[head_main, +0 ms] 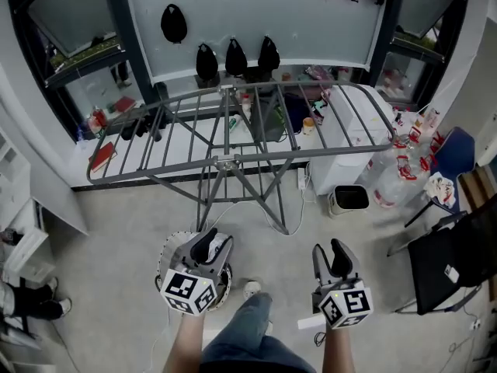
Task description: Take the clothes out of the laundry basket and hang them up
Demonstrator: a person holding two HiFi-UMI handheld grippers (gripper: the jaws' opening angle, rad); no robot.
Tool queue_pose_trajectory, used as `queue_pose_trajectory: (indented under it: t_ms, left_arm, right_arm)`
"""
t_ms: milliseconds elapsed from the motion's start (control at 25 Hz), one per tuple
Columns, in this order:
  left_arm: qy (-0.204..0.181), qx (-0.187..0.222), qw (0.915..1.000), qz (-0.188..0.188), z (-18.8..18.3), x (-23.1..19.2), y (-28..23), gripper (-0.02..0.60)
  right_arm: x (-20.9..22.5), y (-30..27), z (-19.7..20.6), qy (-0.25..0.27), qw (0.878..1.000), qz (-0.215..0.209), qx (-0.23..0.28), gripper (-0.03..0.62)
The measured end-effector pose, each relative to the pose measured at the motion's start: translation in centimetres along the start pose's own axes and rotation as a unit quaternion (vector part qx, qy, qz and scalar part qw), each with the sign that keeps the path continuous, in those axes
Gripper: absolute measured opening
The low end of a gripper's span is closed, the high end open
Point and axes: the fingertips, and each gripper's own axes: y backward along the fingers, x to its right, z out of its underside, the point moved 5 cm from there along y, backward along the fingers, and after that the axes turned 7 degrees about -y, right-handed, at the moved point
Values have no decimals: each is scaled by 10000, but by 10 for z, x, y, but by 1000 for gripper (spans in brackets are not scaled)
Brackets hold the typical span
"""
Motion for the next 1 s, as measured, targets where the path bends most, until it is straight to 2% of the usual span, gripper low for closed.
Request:
queue_pose_trajectory:
  t_ms: [280, 680, 1000]
  left_arm:
    - [44, 24, 9999, -162, -1, -27, -30, 170]
    - [2, 179, 9993, -316, -19, -85, -106, 170]
    - [116, 277, 9981, -536, -36, -131, -134, 170]
  right_arm:
    - [10, -50, -11, 52, 9998, -186, -57, 166]
    - [17, -167, -42, 250, 9976, -640, -26, 166]
    - [-1, -228, -64, 351, 9941, -1019, -80, 166]
